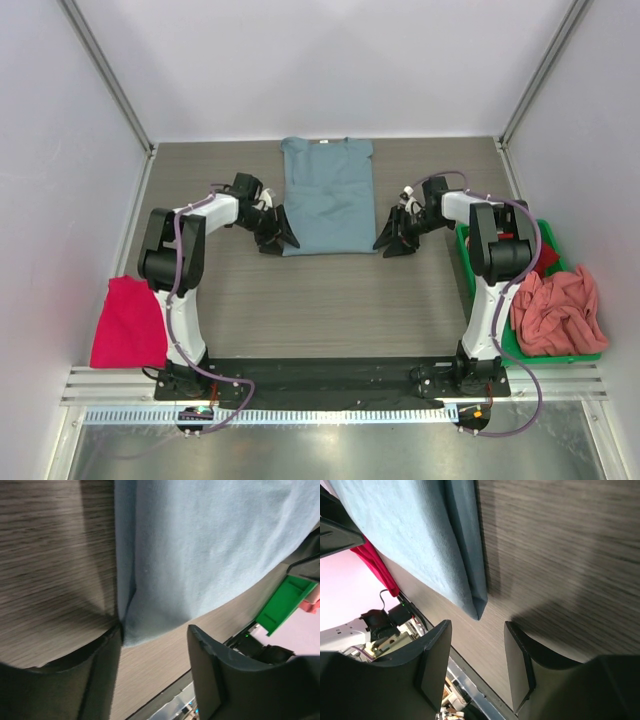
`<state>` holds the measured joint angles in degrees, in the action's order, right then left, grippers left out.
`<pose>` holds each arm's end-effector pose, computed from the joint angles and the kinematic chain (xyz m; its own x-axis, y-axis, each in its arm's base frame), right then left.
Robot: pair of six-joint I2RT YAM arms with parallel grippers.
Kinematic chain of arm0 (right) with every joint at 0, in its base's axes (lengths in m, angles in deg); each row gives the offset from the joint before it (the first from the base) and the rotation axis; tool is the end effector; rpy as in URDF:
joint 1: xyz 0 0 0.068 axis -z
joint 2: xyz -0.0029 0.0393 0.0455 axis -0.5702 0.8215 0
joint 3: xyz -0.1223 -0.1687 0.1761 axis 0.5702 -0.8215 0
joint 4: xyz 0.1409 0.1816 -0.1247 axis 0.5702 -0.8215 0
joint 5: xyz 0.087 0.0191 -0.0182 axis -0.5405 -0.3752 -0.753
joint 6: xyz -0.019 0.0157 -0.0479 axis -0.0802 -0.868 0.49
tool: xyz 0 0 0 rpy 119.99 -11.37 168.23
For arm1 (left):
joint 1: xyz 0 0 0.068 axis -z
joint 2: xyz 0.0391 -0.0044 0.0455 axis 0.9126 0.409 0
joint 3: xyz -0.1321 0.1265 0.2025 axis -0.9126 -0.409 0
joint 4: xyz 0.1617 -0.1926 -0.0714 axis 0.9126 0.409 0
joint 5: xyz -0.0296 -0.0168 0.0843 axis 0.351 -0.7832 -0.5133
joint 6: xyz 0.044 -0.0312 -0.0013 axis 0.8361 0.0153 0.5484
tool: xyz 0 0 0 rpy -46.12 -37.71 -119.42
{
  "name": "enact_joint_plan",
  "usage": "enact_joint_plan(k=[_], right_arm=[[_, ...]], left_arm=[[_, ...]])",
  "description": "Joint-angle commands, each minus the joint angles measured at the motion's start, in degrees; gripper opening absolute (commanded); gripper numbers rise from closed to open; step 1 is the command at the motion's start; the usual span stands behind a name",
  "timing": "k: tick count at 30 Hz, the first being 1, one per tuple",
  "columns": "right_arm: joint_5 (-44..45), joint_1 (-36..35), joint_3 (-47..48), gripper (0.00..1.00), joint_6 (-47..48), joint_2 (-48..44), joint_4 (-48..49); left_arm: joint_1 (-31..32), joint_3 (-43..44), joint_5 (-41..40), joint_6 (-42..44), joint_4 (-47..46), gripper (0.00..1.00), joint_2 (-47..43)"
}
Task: Fold and stack the t-shirts
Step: Fold the tshirt
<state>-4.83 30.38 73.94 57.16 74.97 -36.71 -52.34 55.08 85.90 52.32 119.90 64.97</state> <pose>0.3721 0.0545 0.1239 -0.9940 0.1096 0.0072 0.0790 0.6684 0.7395 0.3761 -0.1118 0.1437 -0.9764 -0.2151 0.0168 -0.1756 0.7470 -0.6412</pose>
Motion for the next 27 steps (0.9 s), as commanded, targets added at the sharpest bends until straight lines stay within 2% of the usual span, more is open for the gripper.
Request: enact_joint_plan(k=[1,7,11,13,14,15,16,18,19,27], right_arm=[[-1.55,-0.10,1.69,0.52,-2.26,1.57,1.87],[-3.57,-0.80,3.01,0.49,-5.25,3.86,3.54],[-4.10,-1.07,2.48,0.39,-6.57,4.21,4.51],[-4.10,-0.98,2.22,0.35,-7.01,4.21,5.03],[-4.10,-1.07,2.04,0.28,-7.19,4.21,5.12],[-4.28,-0.98,1.96,0.22,-7.80,4.04,5.38],[-4.54,-1.07,1.78,0.13,-7.89,3.86,6.00],[-5.24,-0.98,1.60,0.05,-7.90,2.73,6.26],[-5.51,-0.89,1.52,0.01,-7.63,2.19,6.18],[-10.69,-0.28,-4.62,0.01,-8.95,-8.34,5.83]], left_arm=[[0.02,1.35,1.30,0.30,-0.07,0.54,1.06],[0.02,1.18,1.56,0.21,0.28,0.49,1.50],[0.02,1.00,1.39,0.48,0.72,0.44,1.50],[0.02,1.00,1.73,0.48,0.81,0.36,1.59],[0.02,0.91,1.65,0.48,0.81,0.33,1.50],[0.02,1.00,1.82,0.48,0.98,0.25,1.50],[-0.07,1.00,2.00,0.48,1.25,0.17,1.41],[-0.07,1.26,2.26,0.48,1.51,0.00,0.97],[-0.25,1.35,2.44,0.56,1.86,0.00,0.36],[-0.33,2.76,4.28,2.32,6.25,0.00,-7.90]])
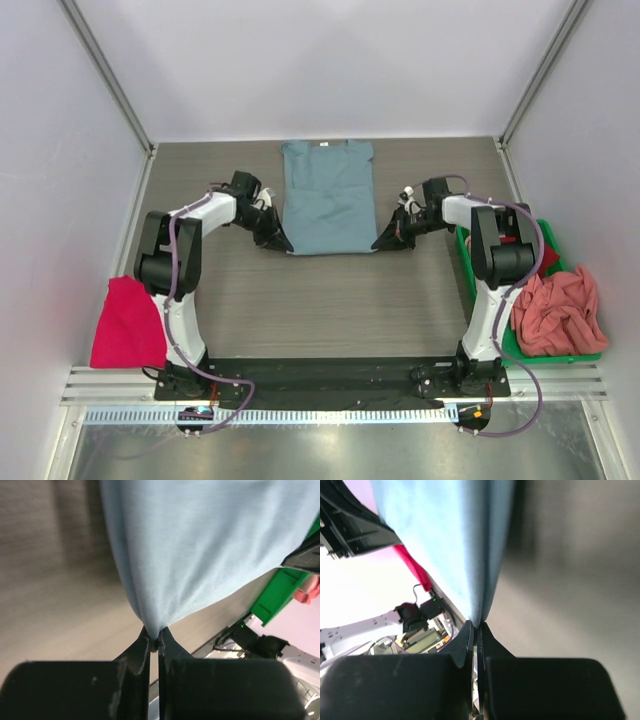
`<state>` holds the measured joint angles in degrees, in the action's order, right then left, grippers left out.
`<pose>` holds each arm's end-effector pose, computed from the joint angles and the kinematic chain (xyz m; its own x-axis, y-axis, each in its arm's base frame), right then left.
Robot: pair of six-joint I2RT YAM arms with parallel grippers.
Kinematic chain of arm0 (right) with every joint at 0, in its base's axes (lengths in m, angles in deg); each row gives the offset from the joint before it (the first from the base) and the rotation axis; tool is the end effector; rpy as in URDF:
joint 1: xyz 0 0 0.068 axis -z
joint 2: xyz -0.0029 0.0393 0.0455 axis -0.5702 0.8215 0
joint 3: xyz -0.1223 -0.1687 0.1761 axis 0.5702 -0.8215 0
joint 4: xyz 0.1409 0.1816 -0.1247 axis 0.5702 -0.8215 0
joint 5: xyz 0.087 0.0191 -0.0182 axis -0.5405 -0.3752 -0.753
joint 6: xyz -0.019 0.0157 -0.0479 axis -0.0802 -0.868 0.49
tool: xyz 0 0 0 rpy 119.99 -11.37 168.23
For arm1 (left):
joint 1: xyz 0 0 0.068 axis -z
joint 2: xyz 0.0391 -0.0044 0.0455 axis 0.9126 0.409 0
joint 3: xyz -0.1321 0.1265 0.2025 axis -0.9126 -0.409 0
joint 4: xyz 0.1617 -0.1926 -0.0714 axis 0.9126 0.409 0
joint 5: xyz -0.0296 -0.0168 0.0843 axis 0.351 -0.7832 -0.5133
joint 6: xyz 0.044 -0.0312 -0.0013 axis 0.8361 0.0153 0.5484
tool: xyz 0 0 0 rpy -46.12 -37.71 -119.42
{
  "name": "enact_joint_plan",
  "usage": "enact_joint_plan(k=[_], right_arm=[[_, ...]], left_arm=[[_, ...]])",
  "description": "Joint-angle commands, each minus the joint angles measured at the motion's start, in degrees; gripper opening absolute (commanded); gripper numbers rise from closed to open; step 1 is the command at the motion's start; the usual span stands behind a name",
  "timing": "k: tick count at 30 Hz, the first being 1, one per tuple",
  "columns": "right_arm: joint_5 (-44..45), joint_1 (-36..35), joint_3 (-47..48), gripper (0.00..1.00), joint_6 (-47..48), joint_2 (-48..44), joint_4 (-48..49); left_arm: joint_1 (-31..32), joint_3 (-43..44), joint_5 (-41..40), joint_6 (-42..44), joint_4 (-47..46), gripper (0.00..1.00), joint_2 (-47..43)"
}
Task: Fold and stack the t-shirts
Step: Fold the tshirt
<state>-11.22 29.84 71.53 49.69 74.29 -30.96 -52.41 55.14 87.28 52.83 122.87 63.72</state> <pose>0.3705 0.0605 0.1233 -0.9864 0.1519 0.0631 0.1392 0.5664 0.8123 0.3705 -0.1107 0.1508 -0.9783 -0.2018 0.0470 -0.1837 0.7400 -0.6470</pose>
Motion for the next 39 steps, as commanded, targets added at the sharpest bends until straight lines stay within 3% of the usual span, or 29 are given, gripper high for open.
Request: enact_joint_plan(k=[1,6,12,21,29,39], right_arm=[[-4.49,0.36,-3.10,0.01,-1.56,-10.20,-0.10],[-6.16,0.36,-5.66,0.01,0.37,-16.72,-2.64],[-9.32,0.36,-2.16,0.01,4.93,-21.64,-11.77],[-10.20,0.45,2.16,0.01,7.31,-26.22,-14.86],[-6.69,1.06,10.93,0.01,9.33,-15.10,-9.60],[-2.74,3.96,40.90,0.01,7.49,7.51,-6.25]], left_arm=[[-0.27,2.87,3.17,1.99,3.72,0.00,-7.53],[-0.18,2.34,4.93,1.03,4.69,0.00,-13.59],[0.87,2.08,4.76,1.55,5.31,0.00,-18.78],[1.14,2.78,4.67,2.26,5.22,0.00,-20.72],[0.87,16.04,0.80,7.17,3.46,0.00,-9.24],[0.35,37.74,-4.20,10.43,0.74,0.00,9.59]])
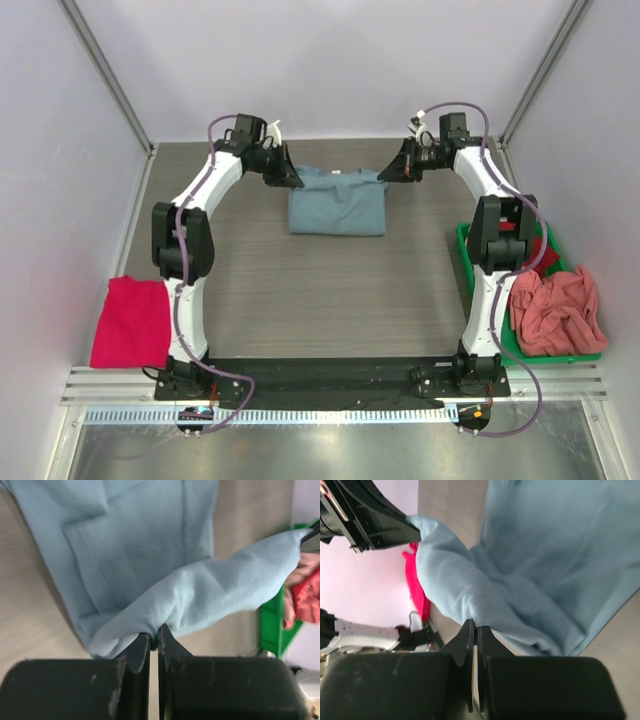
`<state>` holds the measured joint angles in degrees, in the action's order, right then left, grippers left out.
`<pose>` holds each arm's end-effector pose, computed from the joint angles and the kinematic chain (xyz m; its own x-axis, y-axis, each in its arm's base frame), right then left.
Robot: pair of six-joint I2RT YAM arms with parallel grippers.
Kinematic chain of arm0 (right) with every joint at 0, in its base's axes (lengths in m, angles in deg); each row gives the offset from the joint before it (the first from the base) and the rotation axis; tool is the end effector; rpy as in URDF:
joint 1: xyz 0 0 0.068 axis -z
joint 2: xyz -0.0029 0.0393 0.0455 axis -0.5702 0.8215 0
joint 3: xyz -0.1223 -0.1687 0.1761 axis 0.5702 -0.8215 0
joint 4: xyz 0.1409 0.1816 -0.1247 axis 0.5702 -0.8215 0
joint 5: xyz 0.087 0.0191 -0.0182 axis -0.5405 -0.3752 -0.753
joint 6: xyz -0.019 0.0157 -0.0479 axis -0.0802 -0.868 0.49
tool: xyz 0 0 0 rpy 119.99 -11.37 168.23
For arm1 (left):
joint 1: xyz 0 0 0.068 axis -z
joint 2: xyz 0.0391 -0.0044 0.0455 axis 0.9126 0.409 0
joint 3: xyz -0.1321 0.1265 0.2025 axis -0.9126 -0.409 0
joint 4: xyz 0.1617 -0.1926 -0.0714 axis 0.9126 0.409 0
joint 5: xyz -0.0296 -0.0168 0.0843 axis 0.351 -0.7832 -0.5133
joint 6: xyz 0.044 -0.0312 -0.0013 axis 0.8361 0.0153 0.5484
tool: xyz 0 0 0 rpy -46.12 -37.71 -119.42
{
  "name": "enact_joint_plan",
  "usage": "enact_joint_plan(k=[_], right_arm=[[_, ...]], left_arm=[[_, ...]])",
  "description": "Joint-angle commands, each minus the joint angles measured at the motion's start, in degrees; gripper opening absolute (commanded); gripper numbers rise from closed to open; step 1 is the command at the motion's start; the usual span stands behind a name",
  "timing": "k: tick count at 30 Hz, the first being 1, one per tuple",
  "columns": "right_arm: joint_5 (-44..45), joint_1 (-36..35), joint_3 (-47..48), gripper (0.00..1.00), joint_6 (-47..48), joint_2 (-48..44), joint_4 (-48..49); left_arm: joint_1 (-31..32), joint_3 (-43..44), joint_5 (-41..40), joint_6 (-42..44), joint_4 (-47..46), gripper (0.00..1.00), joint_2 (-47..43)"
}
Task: Fold and stack the t-shirts
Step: Fold the tshirt
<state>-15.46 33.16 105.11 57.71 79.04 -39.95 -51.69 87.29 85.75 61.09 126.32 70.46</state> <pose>0.4598 0.0428 0.2481 -0.9204 0.1151 -0.3735 -0.2666 0.5140 0.8153 0.4526 -0.1356 0.2633 -0.9085 -0.1094 -0.4034 0.2096 0.7158 -0.6661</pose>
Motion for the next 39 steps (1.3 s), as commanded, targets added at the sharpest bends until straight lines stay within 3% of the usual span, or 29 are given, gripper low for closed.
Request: enact_joint_plan(k=[1,9,10,11,12,14,15,16,20,27,28,32,39], right_arm=[[1.86,0.73,9.18,0.01,-0.70,4.35,3.08],[5.72,0.55,25.17,0.01,-5.27,19.45,12.22],[6.69,0.38,27.71,0.02,-5.89,21.66,12.57],[7.48,0.29,33.57,0.12,-5.98,23.68,13.01],[9.40,0.03,36.67,0.23,-6.07,27.18,12.93],[10.91,-0.41,40.90,0.47,-4.49,28.00,13.10],[10.91,-0.76,41.36,0.50,-4.57,28.09,13.10],[10.13,-0.68,41.19,0.52,-4.66,27.05,13.19],[6.70,-0.06,37.06,0.56,-3.26,21.18,13.11],[3.44,-0.50,27.66,0.52,-4.31,15.44,13.10],[3.36,-0.59,25.13,0.52,-4.22,15.26,12.93],[4.40,-0.85,21.50,0.50,-2.99,15.70,11.70],[6.87,-2.61,21.94,0.50,-1.67,18.34,9.59]], left_arm=[[-0.38,9.18,-4.16,2.87,-3.15,0.00,4.52],[-0.20,29.05,-13.83,6.30,-9.74,0.02,20.08],[-0.11,30.03,-14.89,6.39,-12.27,0.07,21.05],[-0.02,30.91,-16.90,6.91,-13.51,0.16,21.76],[0.32,32.49,-18.22,7.26,-14.40,0.46,22.98],[0.76,33.73,-20.86,8.40,-16.25,0.63,23.61],[0.94,34.08,-22.44,10.41,-16.51,0.73,23.44],[1.20,34.17,-23.67,10.87,-16.34,0.75,22.48],[0.86,31.28,-28.16,11.31,-13.62,0.80,16.87],[-3.44,22.77,-12.98,9.21,-3.86,0.76,13.68],[-4.15,21.88,-7.83,7.64,-4.12,0.80,13.85],[-6.17,19.15,-0.77,4.38,-5.88,0.82,15.78],[-8.20,19.23,5.75,-0.55,-10.26,0.81,21.84]])
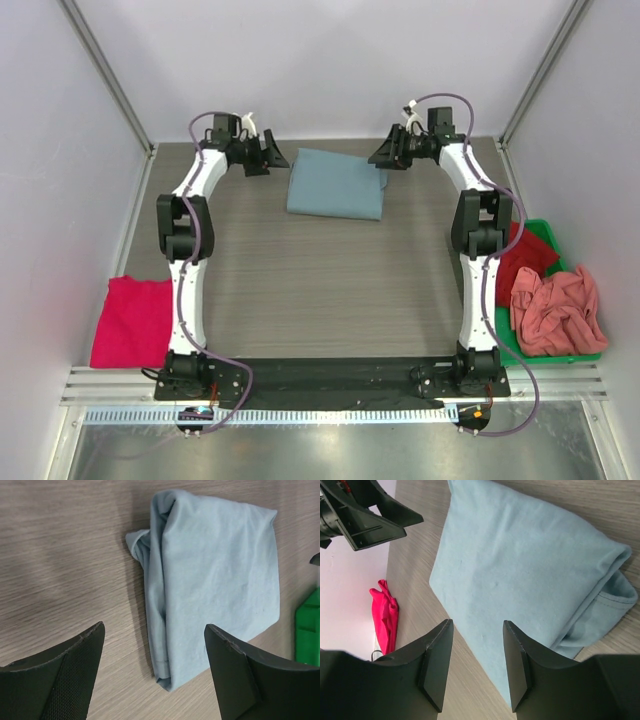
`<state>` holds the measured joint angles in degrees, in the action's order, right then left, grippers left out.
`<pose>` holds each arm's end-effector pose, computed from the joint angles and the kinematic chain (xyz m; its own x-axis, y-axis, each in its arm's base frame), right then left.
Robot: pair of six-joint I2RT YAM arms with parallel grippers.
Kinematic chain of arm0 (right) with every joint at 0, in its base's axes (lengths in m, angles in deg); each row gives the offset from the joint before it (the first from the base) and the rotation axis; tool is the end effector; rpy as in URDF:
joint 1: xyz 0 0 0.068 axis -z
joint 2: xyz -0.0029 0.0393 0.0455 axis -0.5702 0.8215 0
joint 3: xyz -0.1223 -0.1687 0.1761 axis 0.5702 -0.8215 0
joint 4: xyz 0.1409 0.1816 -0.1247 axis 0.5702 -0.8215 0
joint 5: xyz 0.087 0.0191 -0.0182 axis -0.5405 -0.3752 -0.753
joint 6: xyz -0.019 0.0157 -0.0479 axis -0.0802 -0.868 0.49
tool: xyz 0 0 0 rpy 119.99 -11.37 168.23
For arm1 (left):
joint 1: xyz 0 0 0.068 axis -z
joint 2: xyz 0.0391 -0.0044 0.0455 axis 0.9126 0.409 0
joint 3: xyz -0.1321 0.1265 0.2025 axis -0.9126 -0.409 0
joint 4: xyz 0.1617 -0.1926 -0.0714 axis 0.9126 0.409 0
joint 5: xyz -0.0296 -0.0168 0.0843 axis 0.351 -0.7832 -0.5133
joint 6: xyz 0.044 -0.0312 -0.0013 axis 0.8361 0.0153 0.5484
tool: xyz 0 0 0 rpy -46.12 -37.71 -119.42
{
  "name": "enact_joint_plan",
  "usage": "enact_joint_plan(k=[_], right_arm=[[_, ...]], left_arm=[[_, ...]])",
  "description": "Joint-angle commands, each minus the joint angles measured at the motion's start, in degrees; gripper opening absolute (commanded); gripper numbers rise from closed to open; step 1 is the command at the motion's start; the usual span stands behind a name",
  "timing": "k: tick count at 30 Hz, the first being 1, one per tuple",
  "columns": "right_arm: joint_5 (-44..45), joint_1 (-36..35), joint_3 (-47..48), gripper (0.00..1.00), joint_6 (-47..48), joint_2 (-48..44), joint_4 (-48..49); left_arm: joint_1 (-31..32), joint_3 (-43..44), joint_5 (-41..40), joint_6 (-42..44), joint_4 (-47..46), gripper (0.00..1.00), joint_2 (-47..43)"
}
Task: Fold and stack the t-shirts
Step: Fold the tshirt, then neatly place the folded tshirt to the corner
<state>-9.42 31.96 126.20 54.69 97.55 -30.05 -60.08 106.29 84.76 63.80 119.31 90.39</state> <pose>0.5416 0.0543 0.2160 -0.8300 0.1543 -0.5359 -0.3645 0.5773 0.7307 0.5450 -0.0754 0.2070 -0.8231 -0.2146 -0.5258 0.2037 0.7526 -0.6262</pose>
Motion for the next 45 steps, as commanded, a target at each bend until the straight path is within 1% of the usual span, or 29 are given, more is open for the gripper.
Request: enact_joint_plan(k=[1,7,15,18,22,27,28,29,31,32,34,35,36,37,39,41,42,43,44,45], right_arm=[[1.10,-1.58,0.85,0.50,1.69,0.35,-0.66],[2.59,-2.38,-0.47,0.50,3.19,1.41,-1.89],[4.53,-2.29,-0.21,0.50,4.68,3.86,-3.12],[4.88,-2.38,-0.12,0.51,5.12,4.66,-3.39],[5.32,-2.46,0.05,0.51,5.74,5.27,-3.83],[6.46,-2.55,-0.03,0.51,6.88,5.45,-4.70],[6.64,-2.64,-0.12,0.51,7.14,5.36,-5.14],[6.81,-2.64,-0.12,0.51,7.75,5.02,-5.41],[7.43,-2.73,-0.21,0.51,8.20,4.49,-5.85],[7.60,-2.64,-0.21,0.51,8.55,3.70,-6.11],[8.04,-2.64,-0.21,0.51,9.08,2.56,-6.99],[8.05,-2.55,-0.29,0.51,9.69,0.98,-7.43],[8.05,-2.38,-0.82,0.51,10.04,-0.08,-7.78],[7.87,-2.20,-1.26,0.51,10.48,-1.13,-8.57],[7.34,-1.32,-2.57,0.51,11.62,-4.28,-9.45],[6.99,-0.53,-3.11,0.50,13.02,-6.32,-11.29],[7.08,0.16,-3.37,0.51,14.86,-8.15,-12.95],[6.90,0.61,-3.55,0.50,15.57,-9.22,-13.58],[6.29,1.05,-3.81,0.50,16.54,-10.27,-14.19],[6.03,1.83,-4.33,0.50,17.33,-11.06,-15.50]], left_arm=[[0.11,0.24,7.26,-3.87,-3.95,0.81,3.49],[0.20,0.15,15.26,-10.38,-11.34,0.79,9.56],[1.07,0.15,19.04,-12.84,-14.24,0.68,13.17],[1.69,-0.29,20.62,-13.90,-15.38,0.68,13.96],[2.74,-0.55,22.21,-15.83,-17.40,0.66,15.10],[3.97,0.77,23.18,-18.20,-19.95,0.59,16.95],[4.15,0.94,23.35,-18.55,-20.39,0.57,17.38],[4.50,1.03,23.44,-18.73,-21.01,0.51,17.56],[4.68,0.86,23.27,-19.52,-21.71,0.47,17.56],[4.68,0.77,23.18,-19.52,-21.89,0.40,17.30],[4.59,-0.19,23.35,-19.35,-21.89,0.35,16.43],[4.68,-0.81,23.53,-19.09,-21.46,0.30,15.03],[4.50,-1.51,23.53,-18.56,-20.93,0.28,13.97],[4.50,-3.26,23.88,-18.30,-20.49,0.27,12.92],[4.50,-5.64,24.67,-18.21,-19.87,0.18,9.24],[4.24,-10.46,25.29,-18.55,-18.12,0.12,6.33],[3.98,-13.09,25.81,-19.08,-18.29,0.10,2.83],[3.80,-18.25,26.60,-19.17,-18.03,0.08,0.88],[3.71,-20.48,28.26,-18.56,-15.41,0.04,-0.70],[3.62,-23.20,28.54,-18.04,-14.17,0.03,-4.63]])
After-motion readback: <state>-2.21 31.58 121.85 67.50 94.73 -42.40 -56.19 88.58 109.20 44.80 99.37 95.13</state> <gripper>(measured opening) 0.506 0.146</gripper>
